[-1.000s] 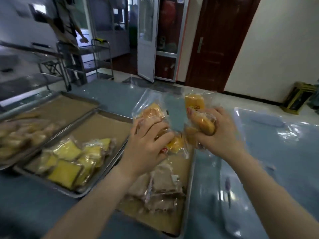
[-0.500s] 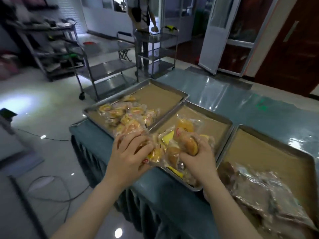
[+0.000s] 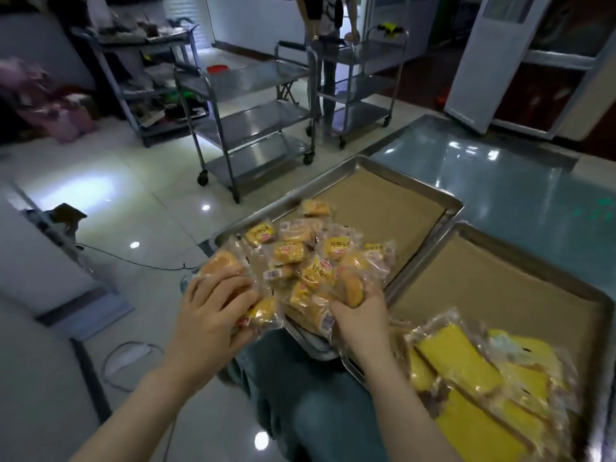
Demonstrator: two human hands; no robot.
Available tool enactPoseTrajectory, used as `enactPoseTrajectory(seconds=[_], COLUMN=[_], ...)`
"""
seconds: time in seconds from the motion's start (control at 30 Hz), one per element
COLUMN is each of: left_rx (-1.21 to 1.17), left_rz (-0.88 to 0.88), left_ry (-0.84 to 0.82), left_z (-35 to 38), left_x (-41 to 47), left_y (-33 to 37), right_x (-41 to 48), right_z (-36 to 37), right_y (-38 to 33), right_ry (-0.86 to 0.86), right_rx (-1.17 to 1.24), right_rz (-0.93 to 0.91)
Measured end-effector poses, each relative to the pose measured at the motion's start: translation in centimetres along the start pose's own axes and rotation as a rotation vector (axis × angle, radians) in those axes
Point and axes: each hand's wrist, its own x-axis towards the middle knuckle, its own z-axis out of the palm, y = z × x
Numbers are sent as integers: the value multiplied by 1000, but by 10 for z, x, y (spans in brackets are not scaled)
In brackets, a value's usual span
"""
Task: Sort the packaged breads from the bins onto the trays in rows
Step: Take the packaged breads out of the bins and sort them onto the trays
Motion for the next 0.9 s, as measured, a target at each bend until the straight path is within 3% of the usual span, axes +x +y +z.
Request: enactPoseTrajectory(seconds=[0.07,0.23,0.43,0.57,0.7,0.9], left_rx=[-52,-199,-373,-281,-236,-321], left_rz=[-36,-40,1,102,85,135], left_ry=[-11,-83,-182,-381,-557,-704], left_z=[11,57,109,144,170,176], left_x=[11,47,95,104,116,141], left_y=[-16,-50,-73,-77,-90,-100], right_x=[11,27,35,37,45,61], right_z=[18,31,48,63,72,73], right_y=[1,12,19,25,31,32], right_ry=[-15,154,88,73,36,15], right_rx=[-62,-281,-518,-776,-1003,-1072], right_rz=[4,21,51,79,145,217])
